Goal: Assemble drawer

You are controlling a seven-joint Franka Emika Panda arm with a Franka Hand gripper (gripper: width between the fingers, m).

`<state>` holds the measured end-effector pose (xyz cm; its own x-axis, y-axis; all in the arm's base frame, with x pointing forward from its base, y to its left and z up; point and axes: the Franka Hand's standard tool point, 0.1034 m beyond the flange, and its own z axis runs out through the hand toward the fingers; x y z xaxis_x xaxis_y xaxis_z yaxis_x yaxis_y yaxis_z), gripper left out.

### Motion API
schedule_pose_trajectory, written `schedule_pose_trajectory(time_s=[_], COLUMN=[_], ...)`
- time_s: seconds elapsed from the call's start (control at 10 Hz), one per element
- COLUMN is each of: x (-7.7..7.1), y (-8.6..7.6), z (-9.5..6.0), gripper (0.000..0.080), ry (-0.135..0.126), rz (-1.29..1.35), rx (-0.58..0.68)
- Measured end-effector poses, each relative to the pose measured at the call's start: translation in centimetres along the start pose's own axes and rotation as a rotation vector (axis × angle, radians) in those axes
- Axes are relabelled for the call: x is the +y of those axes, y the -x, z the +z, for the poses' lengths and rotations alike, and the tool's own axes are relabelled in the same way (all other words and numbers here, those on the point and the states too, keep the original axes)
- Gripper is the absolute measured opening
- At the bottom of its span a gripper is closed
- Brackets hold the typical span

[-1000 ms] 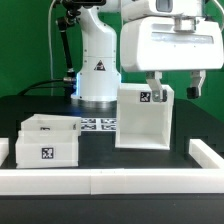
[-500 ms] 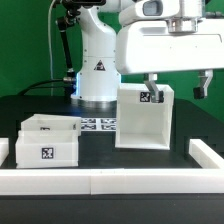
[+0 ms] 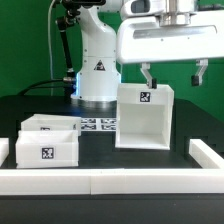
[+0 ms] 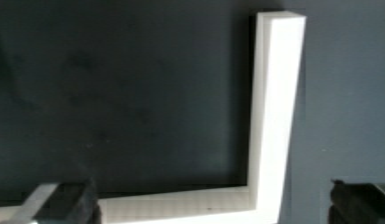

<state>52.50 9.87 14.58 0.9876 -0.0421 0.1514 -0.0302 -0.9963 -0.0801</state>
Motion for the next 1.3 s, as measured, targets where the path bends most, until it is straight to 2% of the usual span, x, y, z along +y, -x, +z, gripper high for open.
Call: schedule_pose_trajectory(time_s=[0.2, 0.6, 0.8, 0.9, 1.0, 1.1, 1.3], x=[-0.5, -0.5, 0.1, 0.2, -0.2, -0.7, -1.5], y=[1.3, 1.5, 3.5, 5.4, 5.8, 7.1, 8.2], z=[-1.4, -1.3, -1.1, -1.0, -0.7, -0.2, 0.3], gripper=[0.0649, 0.0649, 0.0649, 0.0649, 0.0649, 0.0649, 0.0649], ry=[0.005, 0.009, 0.036, 0.062, 0.063, 0.068, 0.069], rz=[0.027, 0.02, 0.036, 0.068, 0.09, 0.092, 0.077], rx=[0.011, -0.017, -0.144, -0.247, -0.23, -0.238, -0.243])
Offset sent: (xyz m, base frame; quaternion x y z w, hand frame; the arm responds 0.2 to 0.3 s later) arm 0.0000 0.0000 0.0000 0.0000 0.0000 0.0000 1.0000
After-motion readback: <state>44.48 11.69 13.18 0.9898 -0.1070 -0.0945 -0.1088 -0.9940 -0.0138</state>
